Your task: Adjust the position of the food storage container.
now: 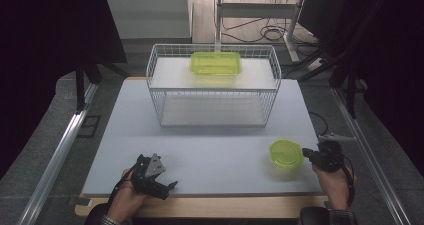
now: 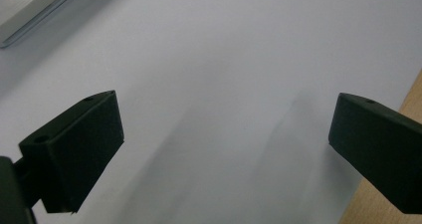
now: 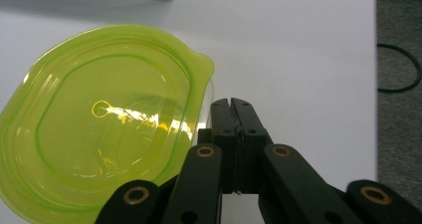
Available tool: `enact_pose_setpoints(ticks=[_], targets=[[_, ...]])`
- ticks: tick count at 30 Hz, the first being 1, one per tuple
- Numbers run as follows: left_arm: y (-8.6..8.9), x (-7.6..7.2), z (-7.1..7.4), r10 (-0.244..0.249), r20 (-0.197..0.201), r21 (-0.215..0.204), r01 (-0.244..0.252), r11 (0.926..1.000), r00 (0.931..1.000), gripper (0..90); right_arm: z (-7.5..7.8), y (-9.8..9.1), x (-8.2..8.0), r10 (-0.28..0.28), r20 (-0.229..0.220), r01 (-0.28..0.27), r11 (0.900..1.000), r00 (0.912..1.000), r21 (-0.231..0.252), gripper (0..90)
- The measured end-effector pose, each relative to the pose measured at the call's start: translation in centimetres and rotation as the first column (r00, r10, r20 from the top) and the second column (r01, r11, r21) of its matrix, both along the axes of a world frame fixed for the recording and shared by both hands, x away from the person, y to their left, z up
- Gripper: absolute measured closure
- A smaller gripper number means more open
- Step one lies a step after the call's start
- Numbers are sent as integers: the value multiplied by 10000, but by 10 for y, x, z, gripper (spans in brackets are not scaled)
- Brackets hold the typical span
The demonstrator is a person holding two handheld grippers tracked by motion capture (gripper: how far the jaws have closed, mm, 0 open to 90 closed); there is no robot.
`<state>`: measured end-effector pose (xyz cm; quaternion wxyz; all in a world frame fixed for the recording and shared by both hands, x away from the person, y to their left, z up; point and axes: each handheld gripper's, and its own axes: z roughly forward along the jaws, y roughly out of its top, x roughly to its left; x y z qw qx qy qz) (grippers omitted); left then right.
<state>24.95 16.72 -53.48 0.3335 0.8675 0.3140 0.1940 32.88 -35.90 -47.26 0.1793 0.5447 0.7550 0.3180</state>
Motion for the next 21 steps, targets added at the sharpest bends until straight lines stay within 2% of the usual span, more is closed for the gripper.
enact_pose_setpoints(ticks=[10,14,16,21], targets=[[0,0,0,1,9,20,-1,10000,10000,7,-2,24,-4,573,-223,-566,9979,9981,312,887],[0,0,0,-9,9,30,9,10000,10000,7,-3,37,-6,976,-355,-955,9939,9946,560,887],[-1,0,0,-9,18,46,9,10000,10000,7,-4,40,-7,1086,-293,-1070,9929,9937,522,877],[-1,0,0,4,15,56,-4,10000,10000,7,-3,34,-9,853,-167,-846,9956,9962,392,872]])
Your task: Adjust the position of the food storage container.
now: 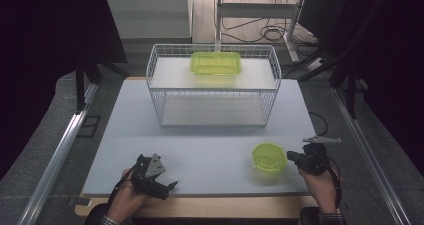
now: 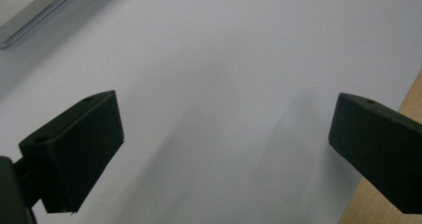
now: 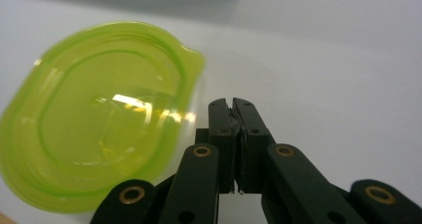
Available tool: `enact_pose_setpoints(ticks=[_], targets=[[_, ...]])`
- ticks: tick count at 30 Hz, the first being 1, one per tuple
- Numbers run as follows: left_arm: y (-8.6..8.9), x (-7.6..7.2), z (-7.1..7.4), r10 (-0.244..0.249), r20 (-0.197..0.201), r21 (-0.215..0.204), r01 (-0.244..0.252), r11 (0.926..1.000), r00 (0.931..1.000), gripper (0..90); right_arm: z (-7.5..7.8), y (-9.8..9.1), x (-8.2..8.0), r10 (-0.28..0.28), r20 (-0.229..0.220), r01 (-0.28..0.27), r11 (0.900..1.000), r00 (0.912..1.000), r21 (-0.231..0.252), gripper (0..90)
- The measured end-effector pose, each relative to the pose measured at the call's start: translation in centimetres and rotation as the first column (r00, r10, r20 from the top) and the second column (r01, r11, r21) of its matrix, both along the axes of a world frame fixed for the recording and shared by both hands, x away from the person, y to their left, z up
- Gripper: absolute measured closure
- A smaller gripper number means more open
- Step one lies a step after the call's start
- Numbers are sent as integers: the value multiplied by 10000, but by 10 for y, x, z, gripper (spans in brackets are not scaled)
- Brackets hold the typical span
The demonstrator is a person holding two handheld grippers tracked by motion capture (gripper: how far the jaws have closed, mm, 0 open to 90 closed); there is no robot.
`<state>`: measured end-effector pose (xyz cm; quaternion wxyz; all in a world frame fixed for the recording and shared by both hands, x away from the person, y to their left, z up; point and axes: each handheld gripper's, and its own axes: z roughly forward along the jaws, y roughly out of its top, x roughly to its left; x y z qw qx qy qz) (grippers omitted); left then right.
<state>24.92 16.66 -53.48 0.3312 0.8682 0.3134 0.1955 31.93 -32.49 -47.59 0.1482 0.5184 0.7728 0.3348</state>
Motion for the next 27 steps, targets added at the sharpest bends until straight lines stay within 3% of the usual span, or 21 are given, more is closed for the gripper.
enact_pose_setpoints(ticks=[3,9,27], targets=[[0,0,0,-4,-11,24,4,10000,10000,7,-4,-4,-4,-49,-231,51,9999,9997,112,888],[-1,0,0,-13,-20,56,13,10000,10000,7,-14,5,-9,518,-677,-498,9983,9964,308,890],[-2,1,-1,-16,-61,192,17,9998,10000,7,-24,40,0,1564,-861,-1458,9823,9839,1175,890]])
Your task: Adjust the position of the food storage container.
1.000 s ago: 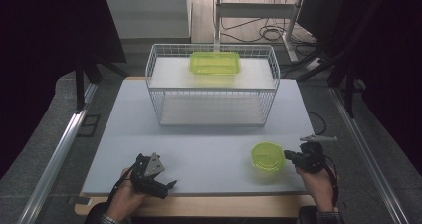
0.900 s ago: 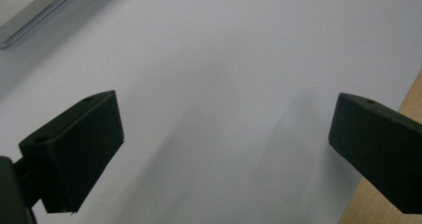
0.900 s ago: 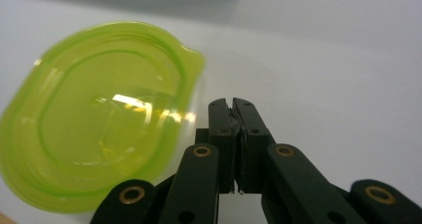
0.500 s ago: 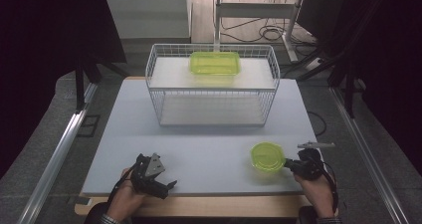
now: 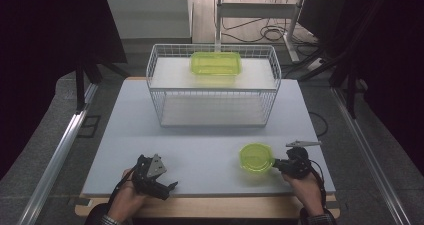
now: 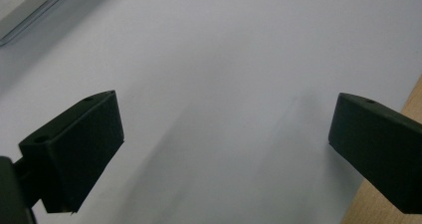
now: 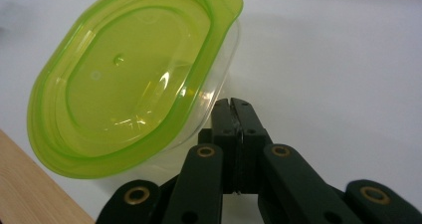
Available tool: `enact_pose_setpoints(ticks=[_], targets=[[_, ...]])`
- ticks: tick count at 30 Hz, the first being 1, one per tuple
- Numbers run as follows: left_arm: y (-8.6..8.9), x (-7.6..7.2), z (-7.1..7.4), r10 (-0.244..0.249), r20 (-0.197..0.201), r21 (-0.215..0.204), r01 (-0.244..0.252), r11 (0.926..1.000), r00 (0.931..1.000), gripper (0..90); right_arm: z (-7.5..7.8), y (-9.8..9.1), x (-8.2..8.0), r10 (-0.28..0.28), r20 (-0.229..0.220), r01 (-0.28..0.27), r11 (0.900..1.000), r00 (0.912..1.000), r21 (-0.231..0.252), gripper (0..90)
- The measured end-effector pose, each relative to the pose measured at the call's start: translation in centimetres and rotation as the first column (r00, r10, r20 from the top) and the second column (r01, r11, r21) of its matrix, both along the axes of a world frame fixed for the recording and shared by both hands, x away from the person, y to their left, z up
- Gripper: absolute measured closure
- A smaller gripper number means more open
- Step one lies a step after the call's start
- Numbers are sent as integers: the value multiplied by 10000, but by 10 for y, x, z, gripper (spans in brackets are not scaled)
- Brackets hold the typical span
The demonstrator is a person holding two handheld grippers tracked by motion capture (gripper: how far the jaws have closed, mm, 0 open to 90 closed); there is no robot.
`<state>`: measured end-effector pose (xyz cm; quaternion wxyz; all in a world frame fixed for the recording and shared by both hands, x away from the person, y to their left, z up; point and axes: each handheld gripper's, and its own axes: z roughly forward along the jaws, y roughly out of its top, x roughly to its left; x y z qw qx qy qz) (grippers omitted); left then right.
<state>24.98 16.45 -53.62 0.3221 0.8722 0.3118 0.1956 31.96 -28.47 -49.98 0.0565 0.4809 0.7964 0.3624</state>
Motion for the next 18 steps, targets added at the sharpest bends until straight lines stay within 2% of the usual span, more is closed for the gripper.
enact_pose_setpoints(ticks=[10,18], targets=[[0,0,0,1,-12,42,-1,10000,10000,7,-4,38,5,851,-242,-842,9957,9961,377,890],[0,0,0,7,-12,38,-7,10000,10000,7,-8,60,8,1269,-408,-1239,9899,9911,689,890]])
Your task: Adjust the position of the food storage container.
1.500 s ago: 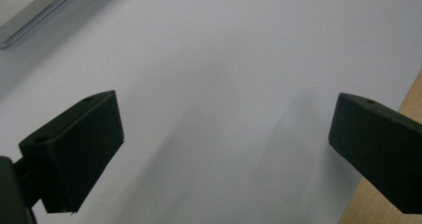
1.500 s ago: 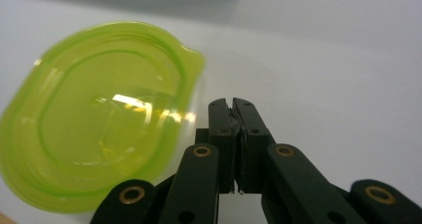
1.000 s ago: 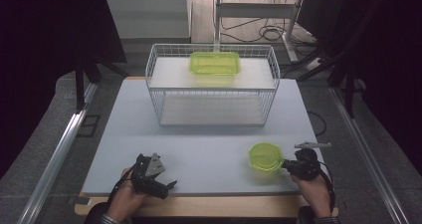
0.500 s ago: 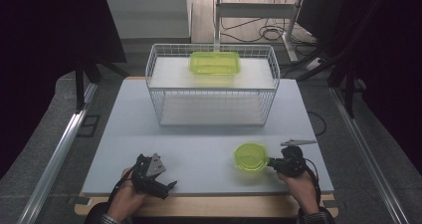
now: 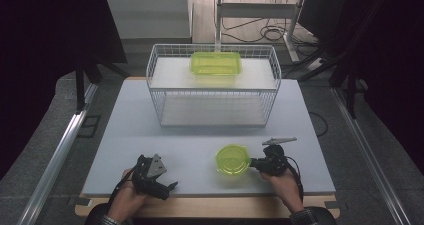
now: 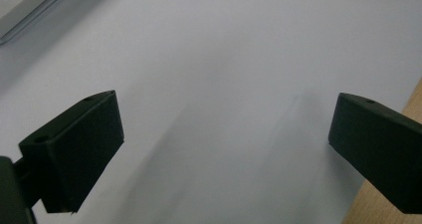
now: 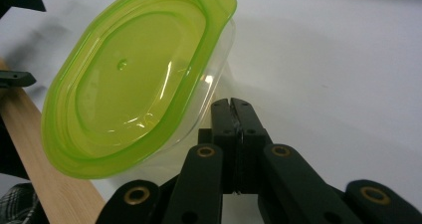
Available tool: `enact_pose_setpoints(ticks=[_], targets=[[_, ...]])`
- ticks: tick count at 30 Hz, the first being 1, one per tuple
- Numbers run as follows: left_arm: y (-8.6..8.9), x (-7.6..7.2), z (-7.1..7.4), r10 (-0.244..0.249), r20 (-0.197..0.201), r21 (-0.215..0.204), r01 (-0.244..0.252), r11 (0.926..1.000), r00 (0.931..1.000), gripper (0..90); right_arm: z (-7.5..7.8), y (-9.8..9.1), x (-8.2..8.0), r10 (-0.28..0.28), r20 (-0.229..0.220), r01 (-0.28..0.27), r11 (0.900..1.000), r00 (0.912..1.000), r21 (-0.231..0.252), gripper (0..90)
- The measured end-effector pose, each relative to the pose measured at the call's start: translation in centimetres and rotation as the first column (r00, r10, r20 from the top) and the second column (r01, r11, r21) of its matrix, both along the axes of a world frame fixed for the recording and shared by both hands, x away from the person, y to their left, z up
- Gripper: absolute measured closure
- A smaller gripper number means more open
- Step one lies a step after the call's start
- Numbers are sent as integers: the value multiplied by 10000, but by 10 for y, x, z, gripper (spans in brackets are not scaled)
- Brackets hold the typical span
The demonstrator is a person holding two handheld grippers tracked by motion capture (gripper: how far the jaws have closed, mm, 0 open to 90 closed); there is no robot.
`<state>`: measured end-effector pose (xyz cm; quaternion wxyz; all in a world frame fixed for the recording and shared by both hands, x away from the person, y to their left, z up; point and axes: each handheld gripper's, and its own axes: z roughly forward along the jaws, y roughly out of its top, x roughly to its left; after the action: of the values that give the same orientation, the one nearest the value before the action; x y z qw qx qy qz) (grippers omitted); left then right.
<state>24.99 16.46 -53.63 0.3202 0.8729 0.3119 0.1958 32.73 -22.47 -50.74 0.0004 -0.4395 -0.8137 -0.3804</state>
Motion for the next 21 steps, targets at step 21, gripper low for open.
enact_pose_setpoints(ticks=[21], targets=[[2,0,4,212,-52,-410,-214,9989,9998,14,12,-1,0,244,1561,-121,9968,9874,-793,816]])
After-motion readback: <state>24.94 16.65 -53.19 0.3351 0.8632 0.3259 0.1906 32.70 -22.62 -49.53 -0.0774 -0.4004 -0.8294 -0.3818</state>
